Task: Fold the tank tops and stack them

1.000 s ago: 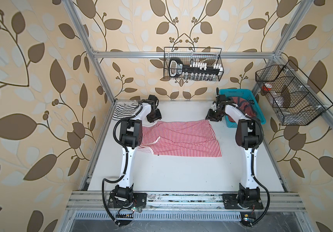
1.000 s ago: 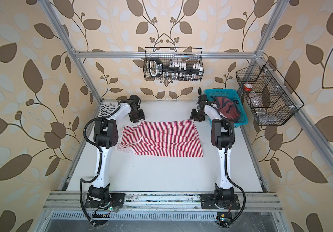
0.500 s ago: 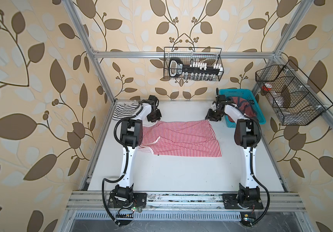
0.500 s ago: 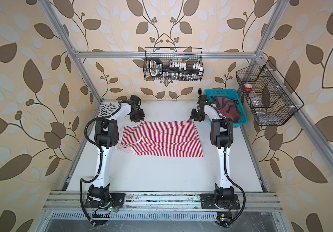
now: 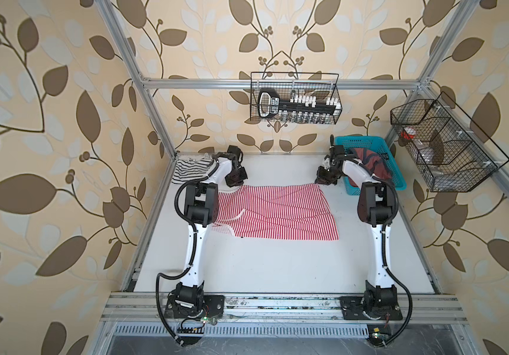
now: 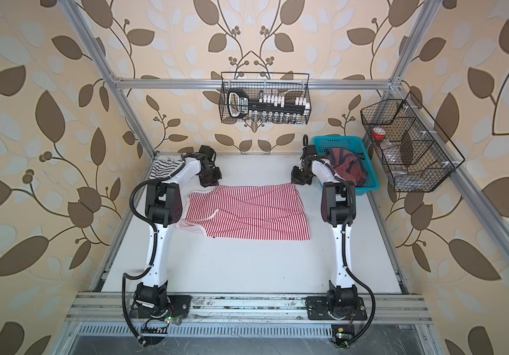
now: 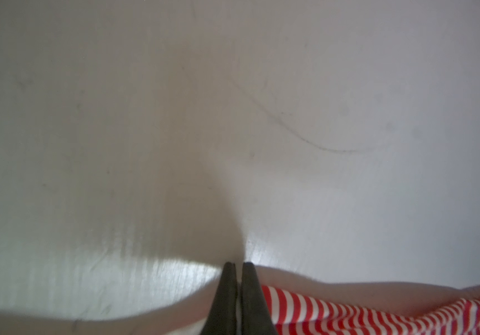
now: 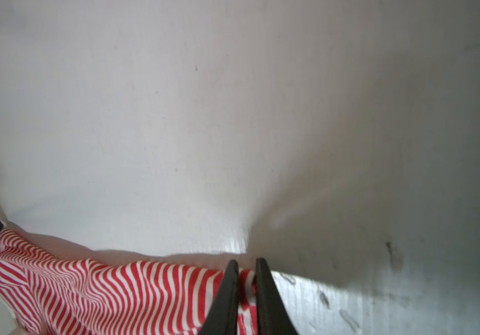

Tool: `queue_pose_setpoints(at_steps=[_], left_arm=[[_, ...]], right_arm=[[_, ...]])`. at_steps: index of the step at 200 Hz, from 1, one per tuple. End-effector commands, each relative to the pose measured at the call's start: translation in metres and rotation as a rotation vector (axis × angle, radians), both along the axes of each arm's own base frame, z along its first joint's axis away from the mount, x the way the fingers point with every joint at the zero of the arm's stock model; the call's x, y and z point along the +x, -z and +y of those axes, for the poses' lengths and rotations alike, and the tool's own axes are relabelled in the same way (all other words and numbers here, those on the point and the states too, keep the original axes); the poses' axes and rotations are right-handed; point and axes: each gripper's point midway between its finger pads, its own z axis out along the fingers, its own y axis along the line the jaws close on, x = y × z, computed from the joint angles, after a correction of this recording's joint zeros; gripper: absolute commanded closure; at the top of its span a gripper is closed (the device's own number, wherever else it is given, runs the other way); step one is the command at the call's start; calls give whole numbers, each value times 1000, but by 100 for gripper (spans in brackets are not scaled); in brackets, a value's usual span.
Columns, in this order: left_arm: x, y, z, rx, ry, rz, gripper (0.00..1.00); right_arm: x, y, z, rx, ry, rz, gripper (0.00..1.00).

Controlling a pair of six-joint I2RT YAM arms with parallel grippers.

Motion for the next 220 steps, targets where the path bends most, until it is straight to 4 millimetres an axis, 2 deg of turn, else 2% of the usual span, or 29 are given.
queue_pose_setpoints(at_steps=[1, 6, 32, 62, 104, 124, 128, 220], left_arm=[[3, -20, -3, 3, 30, -32, 97], [3, -21, -2, 6, 33, -33, 97], [2, -29, -1, 14, 50, -44, 98], [-1, -43, -1, 16, 65, -60, 100], [-11, -63, 0, 16, 79, -91, 96], [-14, -74, -2, 11, 82, -119, 95], [-22, -65, -1, 15, 82, -93, 95], [-74, -64, 3, 63, 83, -61, 94]], right_arm=[[4, -7, -4, -4, 0, -15, 97], [4, -9, -3, -6, -3, -19, 100], [4, -17, -5, -13, -7, -33, 100], [-1, -36, -5, -13, -18, -76, 100], [-22, -61, -3, 7, -25, -138, 100], [-37, -64, -2, 6, -28, -143, 100], [-39, -66, -2, 5, -29, -146, 100], [-107, -53, 1, -35, -50, -105, 100]])
